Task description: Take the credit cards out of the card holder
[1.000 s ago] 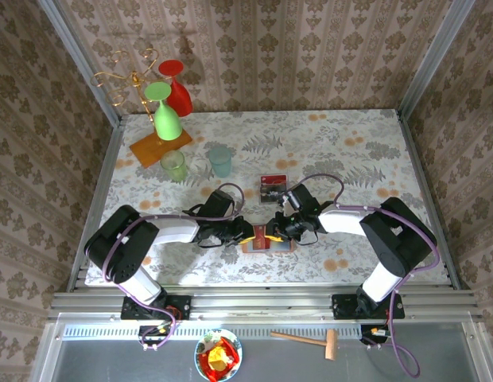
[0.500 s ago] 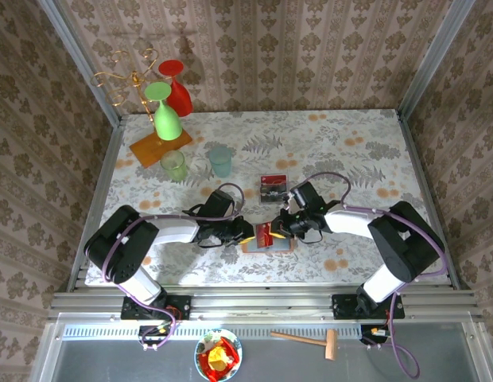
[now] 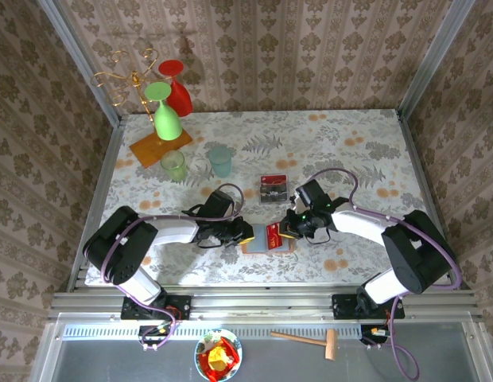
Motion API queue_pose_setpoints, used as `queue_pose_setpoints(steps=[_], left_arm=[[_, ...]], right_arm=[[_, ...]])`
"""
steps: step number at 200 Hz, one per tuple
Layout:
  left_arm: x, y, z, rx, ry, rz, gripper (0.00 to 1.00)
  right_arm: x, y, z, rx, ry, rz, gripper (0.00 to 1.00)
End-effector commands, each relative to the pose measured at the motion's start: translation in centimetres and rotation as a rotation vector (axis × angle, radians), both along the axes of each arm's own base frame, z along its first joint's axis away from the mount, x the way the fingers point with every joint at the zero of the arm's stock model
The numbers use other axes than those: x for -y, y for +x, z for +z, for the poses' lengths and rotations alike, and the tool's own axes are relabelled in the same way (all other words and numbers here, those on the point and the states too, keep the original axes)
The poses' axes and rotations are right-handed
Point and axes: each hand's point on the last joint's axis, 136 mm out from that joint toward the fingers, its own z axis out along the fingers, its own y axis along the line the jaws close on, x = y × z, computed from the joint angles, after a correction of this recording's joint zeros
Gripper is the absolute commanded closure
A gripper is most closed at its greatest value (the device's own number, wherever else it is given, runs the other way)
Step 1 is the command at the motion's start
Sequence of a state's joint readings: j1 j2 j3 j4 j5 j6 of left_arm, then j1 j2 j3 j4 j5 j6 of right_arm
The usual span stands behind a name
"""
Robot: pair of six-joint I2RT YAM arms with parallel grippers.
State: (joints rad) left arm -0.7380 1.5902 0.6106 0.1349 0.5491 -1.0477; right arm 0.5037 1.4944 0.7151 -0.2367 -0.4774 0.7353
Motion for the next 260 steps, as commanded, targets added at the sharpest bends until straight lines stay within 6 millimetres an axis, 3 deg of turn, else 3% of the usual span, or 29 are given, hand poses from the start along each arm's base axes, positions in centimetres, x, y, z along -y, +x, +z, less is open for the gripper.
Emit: queue_pose_setpoints(steps=[1,91,155,260], left_arm=[[-1.3,-0.8,-0.7,-0.026,0.050,0.016,0.82],[-1.5,-0.8,-0.1,-0.011,0.038,0.021,0.82],[-0.3,-0.1,1.1,0.012,0.005,-0.007,0.81],[1.0,-0.7,-0.7,-0.027,0.020,-0.044,0.81]], right_arm=[[0.9,0.2,0.6,0.023,-0.056,0.007,0.90],[-1.8,-0.2,0.9,0.036,-0.077,0.070,0.91],[-2.2,-0.4,0.7,0.032,-0.086,0.072,0.91],[-2.2,-0.5,1.0,0.035,-0.079,0.067,0.91]])
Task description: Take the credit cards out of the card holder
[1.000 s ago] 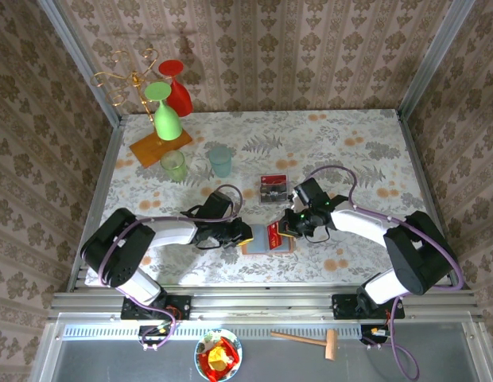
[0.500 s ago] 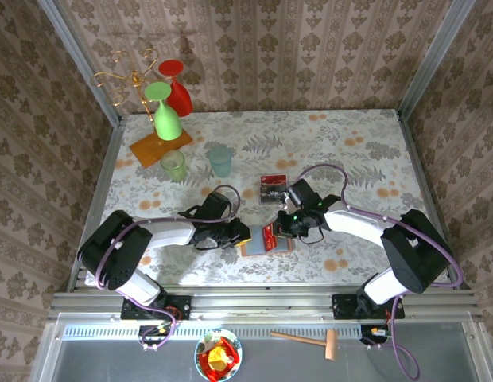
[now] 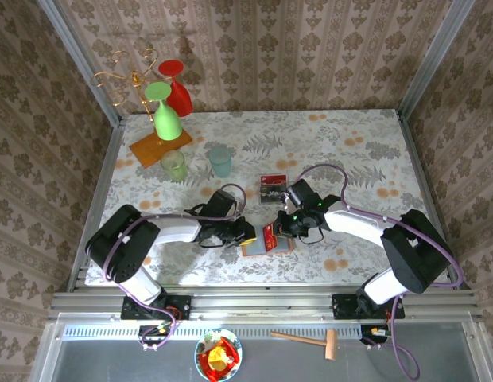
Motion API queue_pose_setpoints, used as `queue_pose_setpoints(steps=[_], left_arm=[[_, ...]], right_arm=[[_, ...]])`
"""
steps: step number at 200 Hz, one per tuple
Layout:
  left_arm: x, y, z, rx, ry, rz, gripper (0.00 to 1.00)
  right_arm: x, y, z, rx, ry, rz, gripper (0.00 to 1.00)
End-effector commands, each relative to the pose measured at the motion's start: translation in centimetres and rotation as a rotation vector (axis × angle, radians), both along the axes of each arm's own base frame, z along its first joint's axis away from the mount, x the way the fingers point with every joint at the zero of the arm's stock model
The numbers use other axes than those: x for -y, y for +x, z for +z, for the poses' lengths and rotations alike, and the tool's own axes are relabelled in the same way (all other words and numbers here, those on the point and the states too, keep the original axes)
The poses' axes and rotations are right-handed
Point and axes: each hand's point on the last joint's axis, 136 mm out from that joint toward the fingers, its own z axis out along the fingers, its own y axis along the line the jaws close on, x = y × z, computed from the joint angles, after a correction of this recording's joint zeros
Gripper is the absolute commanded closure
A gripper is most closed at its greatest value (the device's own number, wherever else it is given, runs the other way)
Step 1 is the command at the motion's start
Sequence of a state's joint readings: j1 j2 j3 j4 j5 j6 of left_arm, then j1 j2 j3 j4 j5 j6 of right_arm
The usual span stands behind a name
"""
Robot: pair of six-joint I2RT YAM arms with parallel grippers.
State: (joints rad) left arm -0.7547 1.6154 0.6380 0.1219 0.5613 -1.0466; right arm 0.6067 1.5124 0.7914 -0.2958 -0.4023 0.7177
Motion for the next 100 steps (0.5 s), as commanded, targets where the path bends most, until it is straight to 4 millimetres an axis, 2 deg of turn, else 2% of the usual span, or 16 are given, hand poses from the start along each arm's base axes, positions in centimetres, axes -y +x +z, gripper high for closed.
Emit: queue_pose_setpoints(steps=[1,58,100], left_arm=[[0.2,-0.4,-0.7,-0.013,0.021,-0.020,0.81],[0.4,-0.4,-0.8,-0.015,0.027,-0.026,0.81],[-0.6,-0.3,-0.6,-0.003,0.047,-0.010,0.81]], right_arm=[[0.0,0.1,0.2,-0.009,-0.020,-0.017,0.91],[0.0,0.2,0.6,0.001,-0.015,-0.023,0.91],[1.2,1.0,2.8,0.054,-0.031,-0.032,0.91]])
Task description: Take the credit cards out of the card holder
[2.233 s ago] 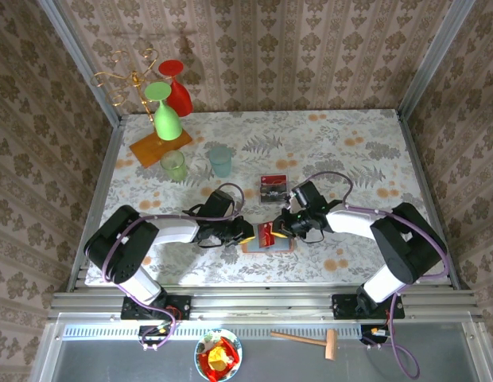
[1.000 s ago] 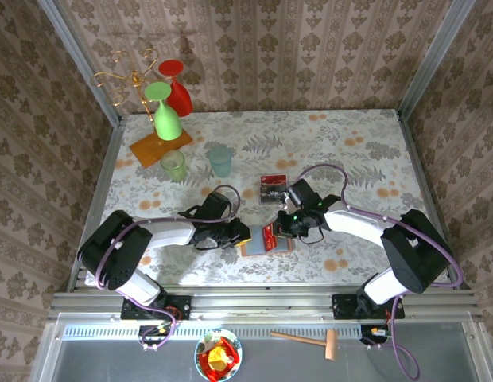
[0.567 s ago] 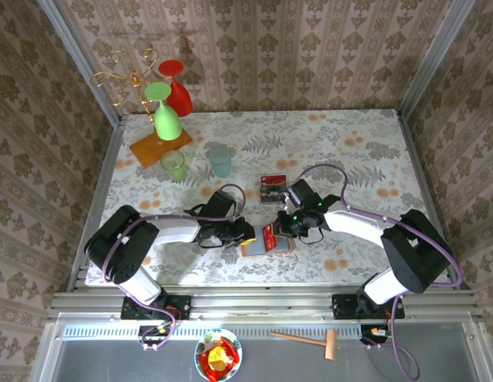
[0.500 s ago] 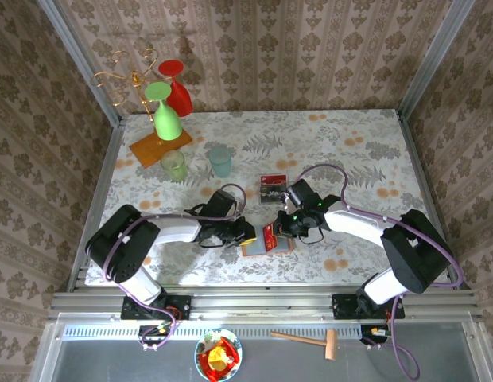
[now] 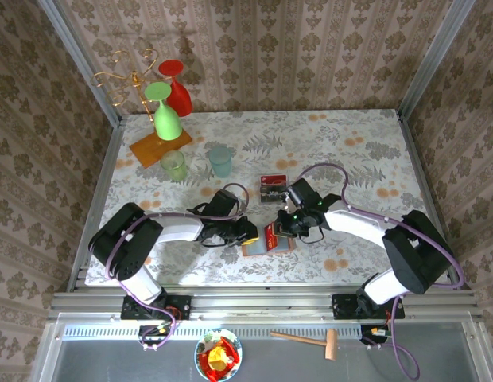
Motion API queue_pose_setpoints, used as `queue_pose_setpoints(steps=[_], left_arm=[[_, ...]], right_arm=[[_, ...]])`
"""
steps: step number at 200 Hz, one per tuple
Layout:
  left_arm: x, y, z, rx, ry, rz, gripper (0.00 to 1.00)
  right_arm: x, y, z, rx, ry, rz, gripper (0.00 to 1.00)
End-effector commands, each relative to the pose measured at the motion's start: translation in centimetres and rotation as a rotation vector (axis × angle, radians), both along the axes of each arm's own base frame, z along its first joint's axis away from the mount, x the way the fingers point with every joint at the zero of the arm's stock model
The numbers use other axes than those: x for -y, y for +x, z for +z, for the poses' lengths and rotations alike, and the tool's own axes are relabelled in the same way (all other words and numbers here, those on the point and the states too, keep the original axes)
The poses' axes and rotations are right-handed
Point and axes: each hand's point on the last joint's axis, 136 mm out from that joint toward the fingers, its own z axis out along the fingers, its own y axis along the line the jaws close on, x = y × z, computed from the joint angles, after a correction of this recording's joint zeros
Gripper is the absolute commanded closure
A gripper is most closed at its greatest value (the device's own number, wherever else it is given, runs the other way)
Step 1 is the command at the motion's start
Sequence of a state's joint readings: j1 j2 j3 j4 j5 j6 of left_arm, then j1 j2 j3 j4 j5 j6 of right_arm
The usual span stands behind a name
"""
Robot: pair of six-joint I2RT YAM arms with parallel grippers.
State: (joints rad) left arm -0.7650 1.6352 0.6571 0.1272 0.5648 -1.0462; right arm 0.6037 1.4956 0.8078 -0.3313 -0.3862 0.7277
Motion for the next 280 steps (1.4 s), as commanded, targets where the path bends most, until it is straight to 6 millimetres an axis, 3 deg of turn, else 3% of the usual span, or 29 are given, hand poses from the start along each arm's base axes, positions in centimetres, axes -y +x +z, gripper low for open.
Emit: queue_pose_setpoints(steps=[1,113,165,214,280], left_arm=[[-1.2,-0.4,-0.6,-0.003,0.052,0.002,0.81],[-2.3,0.3,0.2,0.024,0.039,0.014,0.80],[-2.1,0.9,1.8,0.064,-0.013,0.019,0.79],[-2.5,1.6,3.0,0.089,-0.031,0.038,0.78],[-4.3,2.4,3.5,0.100,-0.028,0.091,0.77]], right_arm=[[0.9,0.8,2.3,0.054,-0.018,-0.013,0.91],[3.7,3.3,6.0,0.200,-0.087,0.106,0.97],[4.3,5.8,9.0,0.454,-0.240,0.395,1.00],[2.9,5.4,12.1,0.722,-0.263,0.833,1.00],[4.5,7.6,12.2,0.859,-0.498,1.219,1.00]])
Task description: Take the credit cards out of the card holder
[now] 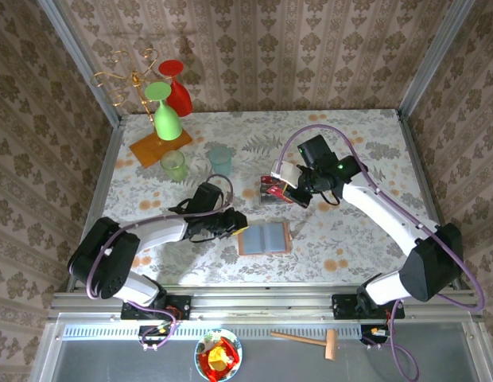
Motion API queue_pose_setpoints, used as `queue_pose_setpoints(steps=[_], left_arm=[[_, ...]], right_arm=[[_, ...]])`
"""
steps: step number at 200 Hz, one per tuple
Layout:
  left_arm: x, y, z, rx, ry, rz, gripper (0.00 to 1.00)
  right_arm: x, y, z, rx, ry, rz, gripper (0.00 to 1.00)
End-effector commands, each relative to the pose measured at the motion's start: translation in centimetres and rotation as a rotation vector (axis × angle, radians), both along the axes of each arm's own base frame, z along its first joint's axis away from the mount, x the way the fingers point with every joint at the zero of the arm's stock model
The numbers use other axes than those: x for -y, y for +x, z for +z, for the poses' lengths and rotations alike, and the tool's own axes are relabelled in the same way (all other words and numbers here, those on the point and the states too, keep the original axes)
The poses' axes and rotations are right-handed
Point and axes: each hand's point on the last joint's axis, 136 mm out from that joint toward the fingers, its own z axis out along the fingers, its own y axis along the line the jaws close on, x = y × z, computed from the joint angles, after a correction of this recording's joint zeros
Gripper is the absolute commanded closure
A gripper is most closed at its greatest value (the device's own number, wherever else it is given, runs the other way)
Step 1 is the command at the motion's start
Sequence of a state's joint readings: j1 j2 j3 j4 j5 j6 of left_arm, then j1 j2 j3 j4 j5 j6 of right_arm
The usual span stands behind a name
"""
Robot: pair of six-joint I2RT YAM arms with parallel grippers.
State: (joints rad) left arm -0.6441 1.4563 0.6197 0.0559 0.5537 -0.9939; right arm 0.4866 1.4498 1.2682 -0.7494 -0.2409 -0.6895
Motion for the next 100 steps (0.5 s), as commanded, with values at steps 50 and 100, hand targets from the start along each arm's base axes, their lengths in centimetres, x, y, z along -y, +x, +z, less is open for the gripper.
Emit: queue_pose_setpoints(steps=[50,100], left_arm=[[-2.4,0.0,0.3,0.004,0.021,0.036,0.77],[-4.0,0.3,0.3,-0.007,0.038,0.076,0.76]], right_arm=[[1.0,3.4,-1.0,0.032,-0.249,0.253,1.00],[0.3,6.2,-2.1,-0.041,-0.264,0.297,1.00]])
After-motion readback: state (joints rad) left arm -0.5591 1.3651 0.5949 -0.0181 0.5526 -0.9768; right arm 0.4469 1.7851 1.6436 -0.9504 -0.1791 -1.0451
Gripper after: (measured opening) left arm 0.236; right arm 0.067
